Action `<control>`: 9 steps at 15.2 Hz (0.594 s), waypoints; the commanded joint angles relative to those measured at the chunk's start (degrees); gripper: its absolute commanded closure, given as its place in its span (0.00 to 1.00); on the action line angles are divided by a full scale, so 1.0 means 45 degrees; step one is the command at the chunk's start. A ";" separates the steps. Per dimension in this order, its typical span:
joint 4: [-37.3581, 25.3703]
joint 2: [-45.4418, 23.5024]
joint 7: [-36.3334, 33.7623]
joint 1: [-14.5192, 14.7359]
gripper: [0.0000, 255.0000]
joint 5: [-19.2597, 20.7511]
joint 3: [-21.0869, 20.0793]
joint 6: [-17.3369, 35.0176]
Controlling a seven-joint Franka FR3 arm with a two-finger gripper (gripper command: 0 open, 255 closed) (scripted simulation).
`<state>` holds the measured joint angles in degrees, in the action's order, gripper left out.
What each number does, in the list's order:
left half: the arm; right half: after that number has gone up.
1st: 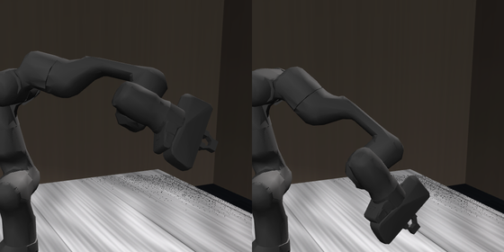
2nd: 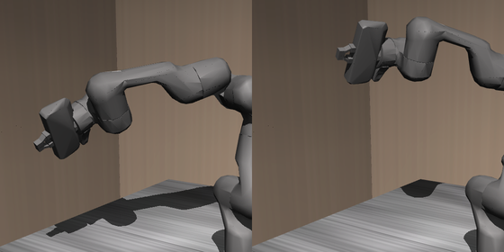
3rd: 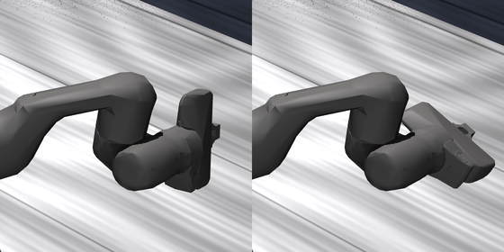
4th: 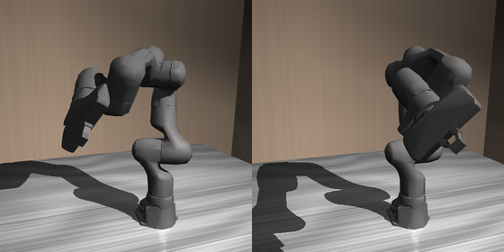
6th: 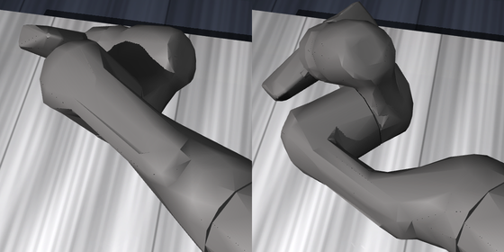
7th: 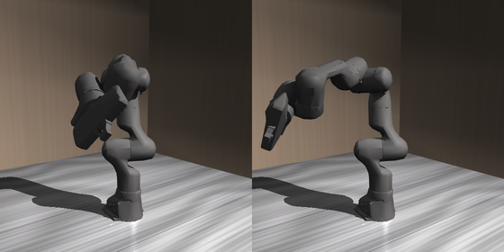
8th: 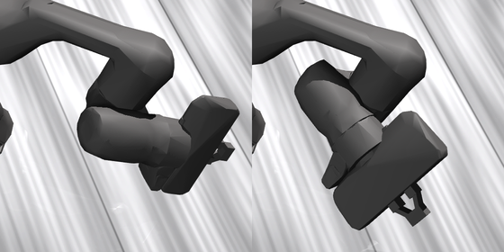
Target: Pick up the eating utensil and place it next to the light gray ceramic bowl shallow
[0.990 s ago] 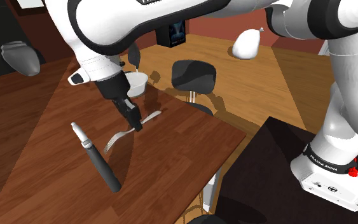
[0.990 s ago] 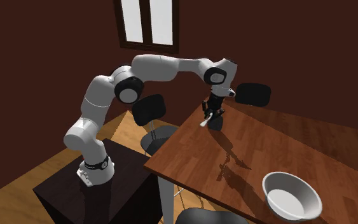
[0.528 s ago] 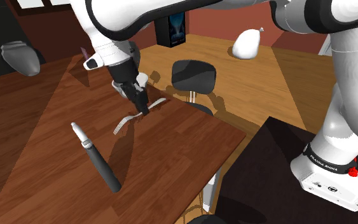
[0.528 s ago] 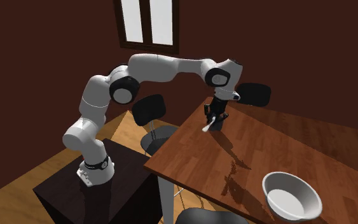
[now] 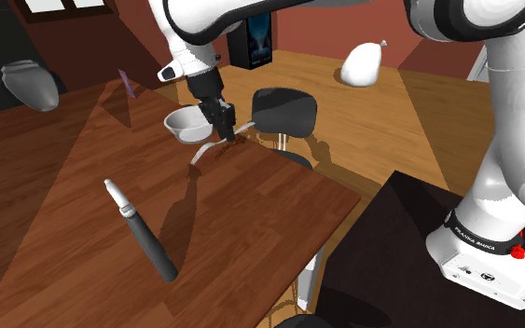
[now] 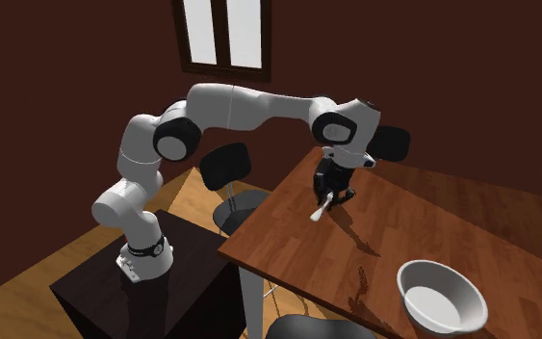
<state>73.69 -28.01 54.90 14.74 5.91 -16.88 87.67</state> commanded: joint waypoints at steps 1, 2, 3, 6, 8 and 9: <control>-0.0142 -0.0061 0.0521 -0.0348 1.00 0.0059 0.0156 -0.0077; -0.0259 -0.0127 0.0773 -0.0514 1.00 0.0094 0.0237 -0.0125; -0.0398 -0.0207 0.1023 -0.0678 1.00 0.0132 0.0315 -0.0181; -0.0958 -0.0539 0.1768 -0.1148 1.00 0.0258 0.0554 -0.0393; -0.1461 -0.0840 0.2261 -0.1442 1.00 0.0349 0.0713 -0.0580; -0.1781 -0.1033 0.2525 -0.1594 1.00 0.0401 0.0798 -0.0698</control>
<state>66.59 -31.81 64.95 8.35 7.48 -13.69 84.56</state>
